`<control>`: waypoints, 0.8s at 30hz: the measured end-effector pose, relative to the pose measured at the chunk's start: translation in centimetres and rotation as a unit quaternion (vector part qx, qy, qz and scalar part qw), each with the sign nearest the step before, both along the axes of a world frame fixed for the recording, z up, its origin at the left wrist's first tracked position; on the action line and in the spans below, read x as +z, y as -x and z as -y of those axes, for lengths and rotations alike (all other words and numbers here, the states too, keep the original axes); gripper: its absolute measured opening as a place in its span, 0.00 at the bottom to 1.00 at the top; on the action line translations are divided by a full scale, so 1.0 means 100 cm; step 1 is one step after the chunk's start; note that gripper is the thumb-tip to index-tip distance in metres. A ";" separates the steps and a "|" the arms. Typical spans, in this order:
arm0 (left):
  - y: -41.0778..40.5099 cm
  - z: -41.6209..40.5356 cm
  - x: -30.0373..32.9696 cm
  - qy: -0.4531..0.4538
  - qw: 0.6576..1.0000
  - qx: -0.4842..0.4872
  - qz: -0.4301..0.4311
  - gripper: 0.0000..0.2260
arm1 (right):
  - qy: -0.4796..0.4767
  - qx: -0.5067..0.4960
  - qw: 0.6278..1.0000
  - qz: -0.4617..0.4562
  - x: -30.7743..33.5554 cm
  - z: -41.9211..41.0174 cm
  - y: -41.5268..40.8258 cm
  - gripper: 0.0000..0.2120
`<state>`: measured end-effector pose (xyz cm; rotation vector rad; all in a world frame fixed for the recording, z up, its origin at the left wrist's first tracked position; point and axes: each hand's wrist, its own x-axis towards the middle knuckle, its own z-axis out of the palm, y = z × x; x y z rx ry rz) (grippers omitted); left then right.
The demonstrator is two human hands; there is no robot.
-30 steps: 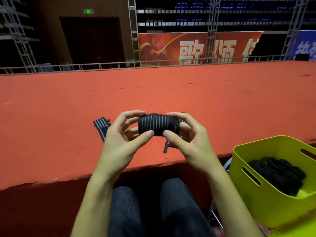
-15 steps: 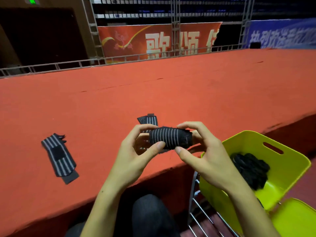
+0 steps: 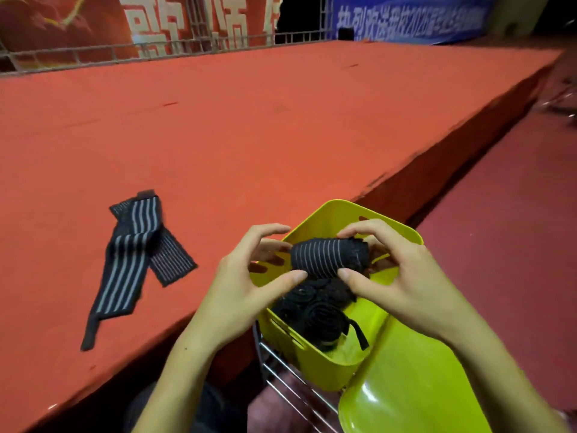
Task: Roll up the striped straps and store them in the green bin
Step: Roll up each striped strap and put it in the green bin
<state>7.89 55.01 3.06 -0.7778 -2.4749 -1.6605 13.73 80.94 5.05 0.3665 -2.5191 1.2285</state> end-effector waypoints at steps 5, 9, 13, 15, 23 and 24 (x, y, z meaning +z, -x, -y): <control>0.012 -0.016 -0.018 -0.007 1.000 0.012 -0.018 0.24 | -0.173 -0.019 0.984 0.036 -0.005 -0.041 0.007 0.22; 0.021 -0.024 -0.026 0.005 1.000 0.015 -0.026 0.23 | -0.315 -0.009 0.945 0.087 -0.004 -0.057 0.022 0.23; 0.029 -0.031 -0.032 0.029 0.999 0.011 -0.031 0.25 | -0.399 0.016 0.907 0.136 -0.001 -0.064 0.041 0.24; 0.032 -0.032 -0.034 0.041 0.998 0.009 -0.038 0.27 | -0.433 0.030 0.888 0.155 0.000 -0.065 0.052 0.23; 0.038 -0.036 -0.044 0.063 0.997 0.007 -0.052 0.28 | -0.586 0.030 0.782 0.210 0.001 -0.080 0.107 0.26; 0.038 -0.035 -0.045 0.063 0.997 0.008 -0.053 0.28 | -0.601 0.032 0.769 0.216 -0.001 -0.080 0.114 0.26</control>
